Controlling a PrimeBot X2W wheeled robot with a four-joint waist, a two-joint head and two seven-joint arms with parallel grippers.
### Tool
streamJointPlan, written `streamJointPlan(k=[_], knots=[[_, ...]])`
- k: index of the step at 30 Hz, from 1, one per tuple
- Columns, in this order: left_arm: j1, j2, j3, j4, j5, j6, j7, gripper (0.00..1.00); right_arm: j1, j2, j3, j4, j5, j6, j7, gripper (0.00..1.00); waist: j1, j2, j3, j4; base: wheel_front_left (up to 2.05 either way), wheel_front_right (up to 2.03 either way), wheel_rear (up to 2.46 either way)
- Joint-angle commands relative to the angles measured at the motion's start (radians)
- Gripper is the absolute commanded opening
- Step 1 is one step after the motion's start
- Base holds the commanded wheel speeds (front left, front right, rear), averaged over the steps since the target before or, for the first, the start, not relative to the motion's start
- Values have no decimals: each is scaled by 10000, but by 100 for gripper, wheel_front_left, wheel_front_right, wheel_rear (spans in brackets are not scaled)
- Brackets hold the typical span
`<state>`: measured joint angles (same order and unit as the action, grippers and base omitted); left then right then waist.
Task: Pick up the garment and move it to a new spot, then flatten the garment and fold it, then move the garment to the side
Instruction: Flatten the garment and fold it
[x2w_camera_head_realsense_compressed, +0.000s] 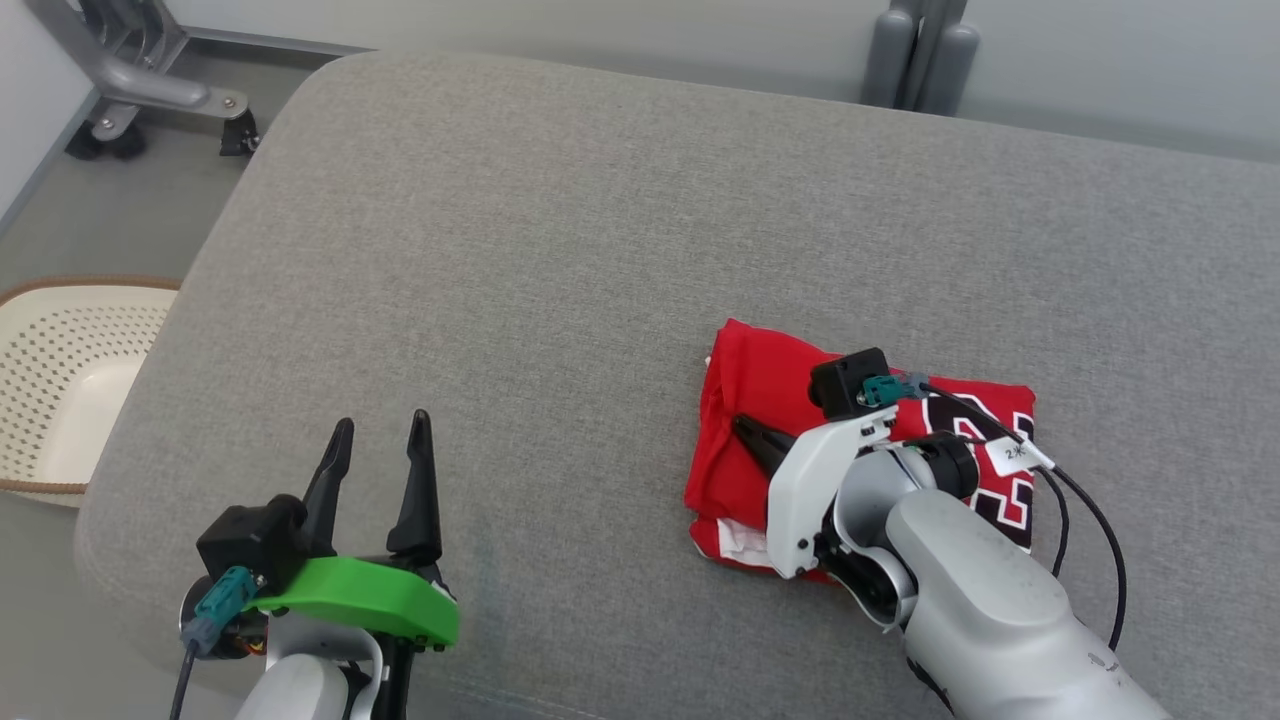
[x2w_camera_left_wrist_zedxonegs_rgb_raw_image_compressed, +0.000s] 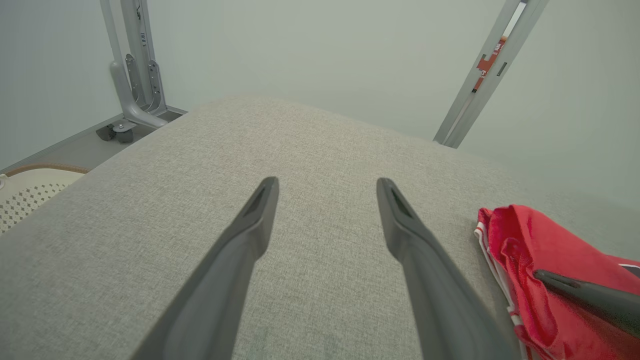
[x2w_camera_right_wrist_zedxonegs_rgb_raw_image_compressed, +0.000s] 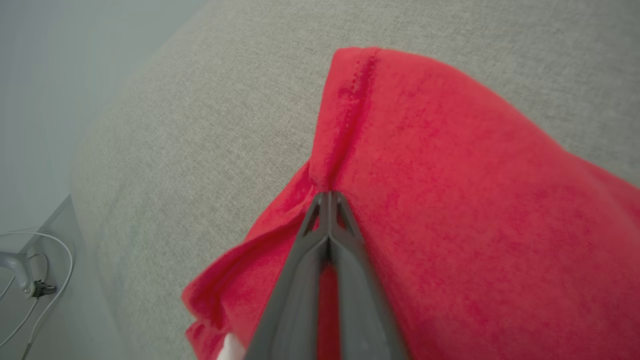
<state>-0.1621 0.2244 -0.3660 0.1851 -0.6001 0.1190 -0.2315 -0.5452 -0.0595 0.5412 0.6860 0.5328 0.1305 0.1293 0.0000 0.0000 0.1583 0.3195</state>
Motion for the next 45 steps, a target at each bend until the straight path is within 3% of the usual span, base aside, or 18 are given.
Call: streamJointPlan(k=[1, 10, 14, 18, 21, 22, 23, 24, 25, 34, 41, 45], knots=[[-111, -59, -12, 52, -18, -49, -73, 100, -239, 4, -27, 258, -50, 4, -82, 0, 0, 0, 90, 386, 0, 0, 0], [-173, -233, -74, 324, 10, -121, -178, 100, -910, 76, 606, 1054, 528, 2, -256, 0, 0, 0, 47, 621, 0, 0, 0], [-116, -216, -50, 385, -4, -168, -214, 100, -1034, 58, 1010, 864, 1045, 2, -558, 0, 0, 0, -85, 365, 0, 0, 0], [-198, -183, -119, 416, 98, -214, -241, 100, -1285, 67, 837, 884, 1123, 2, -1533, 0, 0, 0, -337, -172, 0, 0, 0], [-266, -185, -152, 421, 140, -223, -258, 100, -1317, 46, 564, 923, 1001, 2, -2179, 22, 0, 0, -518, -535, 0, 0, 0], [-264, -214, -173, 429, 138, -242, -240, 100, -1269, -5, 402, 934, 897, 2, -2494, 40, 0, 0, -584, -670, 0, 0, 0], [-250, -248, -176, 437, 115, -255, -246, 100, -1203, -78, 269, 960, 811, 2, -2734, 48, 0, 0, -635, -773, 0, 0, 0], [-241, -297, -164, 448, 60, -272, -258, 100, -1087, -169, 90, 1004, 674, 2, -3038, 87, 0, 0, -693, -914, 0, 0, 0], [-235, -316, -145, 478, 44, -274, -259, 100, -977, -207, -63, 1042, 583, 2, -3221, 99, 0, 0, -738, -1032, 0, 0, 0], [85, -427, 82, 789, 261, -304, -337, 100, 634, -568, -2361, 266, -560, 2, -3944, 100, 0, 0, -1057, -2027, 0, 0, 0], [527, -573, 575, 666, 655, -444, -333, 100, 2726, -324, -4360, -2197, -2135, 2, -3939, 100, 0, 0, -1314, -2446, 0, 0, 0], [861, -662, 879, 643, 977, -519, -336, 100, 3762, -101, -4936, -3355, -2646, 2, -3941, 100, 0, 0, -1465, -2585, 0, 0, 0]])
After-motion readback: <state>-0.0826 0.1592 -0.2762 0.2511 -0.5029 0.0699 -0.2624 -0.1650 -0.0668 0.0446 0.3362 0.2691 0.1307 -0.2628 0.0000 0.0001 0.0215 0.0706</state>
